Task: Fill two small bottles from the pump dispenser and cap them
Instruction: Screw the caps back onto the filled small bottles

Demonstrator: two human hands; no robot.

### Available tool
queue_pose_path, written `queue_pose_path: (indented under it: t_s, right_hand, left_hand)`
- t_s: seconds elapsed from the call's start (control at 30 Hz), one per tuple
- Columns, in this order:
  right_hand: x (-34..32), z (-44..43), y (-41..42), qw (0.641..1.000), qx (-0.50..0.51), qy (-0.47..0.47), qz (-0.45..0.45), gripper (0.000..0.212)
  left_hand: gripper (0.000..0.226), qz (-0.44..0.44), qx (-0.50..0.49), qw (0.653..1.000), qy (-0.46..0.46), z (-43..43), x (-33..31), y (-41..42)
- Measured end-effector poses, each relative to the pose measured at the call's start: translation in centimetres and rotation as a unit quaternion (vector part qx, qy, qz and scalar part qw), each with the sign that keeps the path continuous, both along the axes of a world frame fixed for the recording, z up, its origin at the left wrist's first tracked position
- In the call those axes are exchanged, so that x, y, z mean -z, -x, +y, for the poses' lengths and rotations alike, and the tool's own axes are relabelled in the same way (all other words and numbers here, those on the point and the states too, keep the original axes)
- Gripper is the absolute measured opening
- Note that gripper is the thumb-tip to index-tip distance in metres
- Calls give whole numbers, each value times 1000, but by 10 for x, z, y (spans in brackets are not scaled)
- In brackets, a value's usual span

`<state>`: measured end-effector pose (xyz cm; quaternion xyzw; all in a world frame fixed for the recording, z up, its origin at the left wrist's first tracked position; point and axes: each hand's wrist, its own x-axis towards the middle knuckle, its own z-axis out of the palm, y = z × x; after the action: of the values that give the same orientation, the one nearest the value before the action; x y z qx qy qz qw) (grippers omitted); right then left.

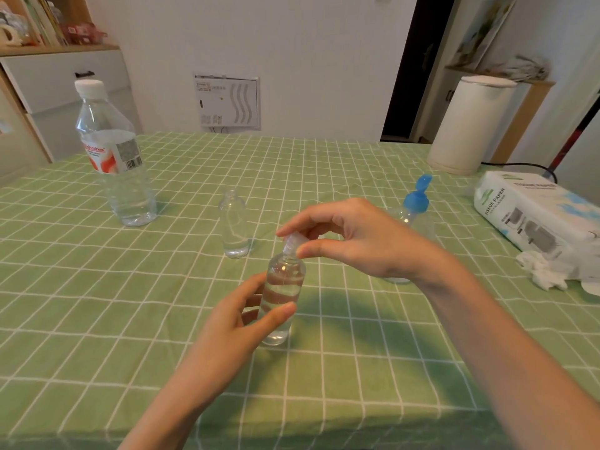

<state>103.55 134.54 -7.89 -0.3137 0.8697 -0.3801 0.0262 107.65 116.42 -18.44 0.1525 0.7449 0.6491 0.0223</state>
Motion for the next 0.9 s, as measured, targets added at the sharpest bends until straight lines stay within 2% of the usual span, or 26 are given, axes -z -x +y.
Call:
queue_pose_path:
  t_s: [0.13,0.37,0.53,0.67,0.8,0.9]
  right_hand:
    - [-2,0,-2,999,-4,39,0,30]
    - [2,-4,-1,1000,1,-13,2,29]
    - [3,-7,0,998,48,-19,32,22]
    - [7,-12,3,987,110,-73,92,38]
    - [2,-3,2,997,57,-49,17,48]
    - [0,-1,0,999,31,-27,14,35]
  left_hand:
    - [37,0,-10,1000,-7,-2,0,0]
    - [35,0,-12,1000,-3,0,1,0]
    - [37,-1,-17,1000,-13,2,1,-1]
    - [34,4,-17,1000,-20,5,1,-1]
    - [35,-5,-26,1000,-9,3,1,1]
    - [35,-1,-26,1000,-5,0,0,2]
